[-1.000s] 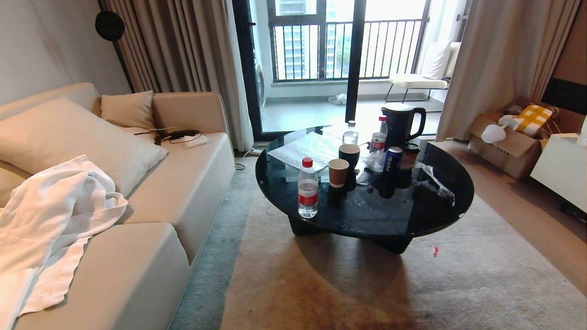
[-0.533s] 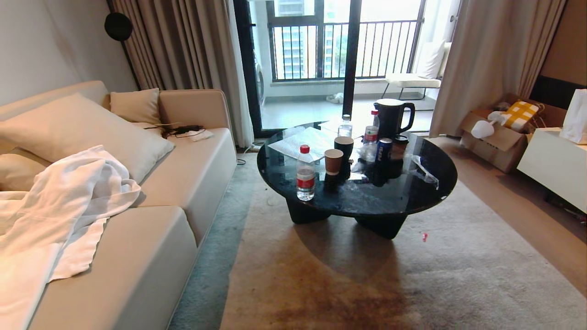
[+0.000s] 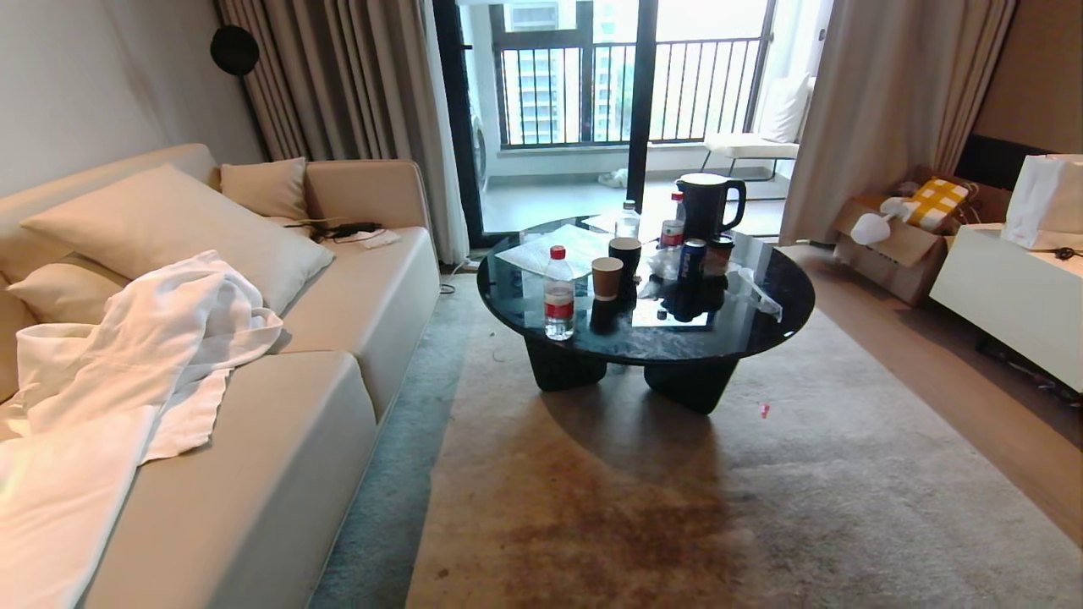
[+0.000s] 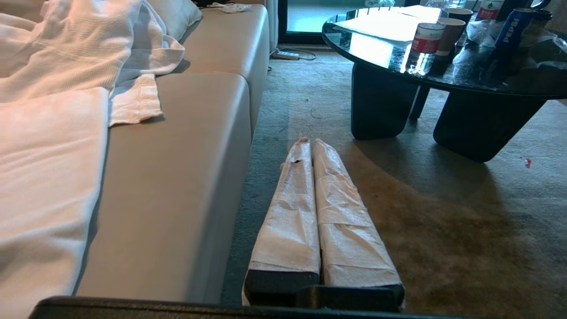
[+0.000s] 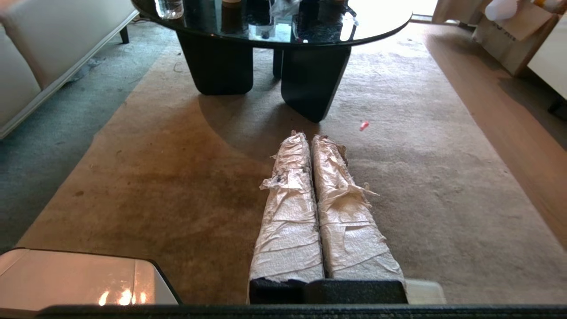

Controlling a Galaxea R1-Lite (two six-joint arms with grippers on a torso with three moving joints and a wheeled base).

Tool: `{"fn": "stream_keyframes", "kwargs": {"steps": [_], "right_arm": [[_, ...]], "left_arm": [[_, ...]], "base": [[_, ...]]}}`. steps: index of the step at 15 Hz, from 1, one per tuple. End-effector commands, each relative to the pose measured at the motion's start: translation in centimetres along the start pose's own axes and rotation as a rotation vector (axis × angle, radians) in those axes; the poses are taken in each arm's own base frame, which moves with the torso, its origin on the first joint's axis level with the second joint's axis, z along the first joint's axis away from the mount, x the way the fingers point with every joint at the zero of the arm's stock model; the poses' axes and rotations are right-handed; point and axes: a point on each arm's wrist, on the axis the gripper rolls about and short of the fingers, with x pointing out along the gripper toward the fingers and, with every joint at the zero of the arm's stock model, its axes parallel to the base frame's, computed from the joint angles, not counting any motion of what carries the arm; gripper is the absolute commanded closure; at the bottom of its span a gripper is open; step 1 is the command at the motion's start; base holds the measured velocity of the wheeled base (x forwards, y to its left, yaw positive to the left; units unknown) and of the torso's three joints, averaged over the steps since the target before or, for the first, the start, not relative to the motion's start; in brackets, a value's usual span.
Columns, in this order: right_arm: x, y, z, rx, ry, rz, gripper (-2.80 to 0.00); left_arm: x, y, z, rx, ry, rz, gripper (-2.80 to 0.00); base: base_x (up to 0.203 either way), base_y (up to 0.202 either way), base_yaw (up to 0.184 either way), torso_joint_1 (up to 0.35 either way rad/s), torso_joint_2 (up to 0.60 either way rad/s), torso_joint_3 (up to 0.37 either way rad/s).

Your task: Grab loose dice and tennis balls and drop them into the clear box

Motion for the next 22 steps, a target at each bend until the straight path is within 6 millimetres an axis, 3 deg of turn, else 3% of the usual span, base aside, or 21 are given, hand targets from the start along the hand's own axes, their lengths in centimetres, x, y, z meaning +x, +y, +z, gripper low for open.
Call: {"fn": "stream_keyframes", "kwargs": {"steps": [1,13,22], "right_arm": [[0.01,0.0,0.0,-0.001,0.002,0.001,0.0],[0.01,0.0,0.0,-0.001,0.002,0.001,0.0],[0.01,0.0,0.0,-0.001,0.002,0.001,0.0]], "left_arm": [[0.01,0.0,-0.04,0.0,0.002,0.0,0.0],[0.01,0.0,-0.04,0.0,0.002,0.0,0.0],[0.01,0.0,-0.04,0.0,0.002,0.0,0.0]], "base": [[-0.188,0.0,0.001,0.004,0.0,0.004],[-0.183,0.0,0.0,0.003,0.0,0.002],[-0.006,0.0,0.0,0.0,0.0,0.001]]}}
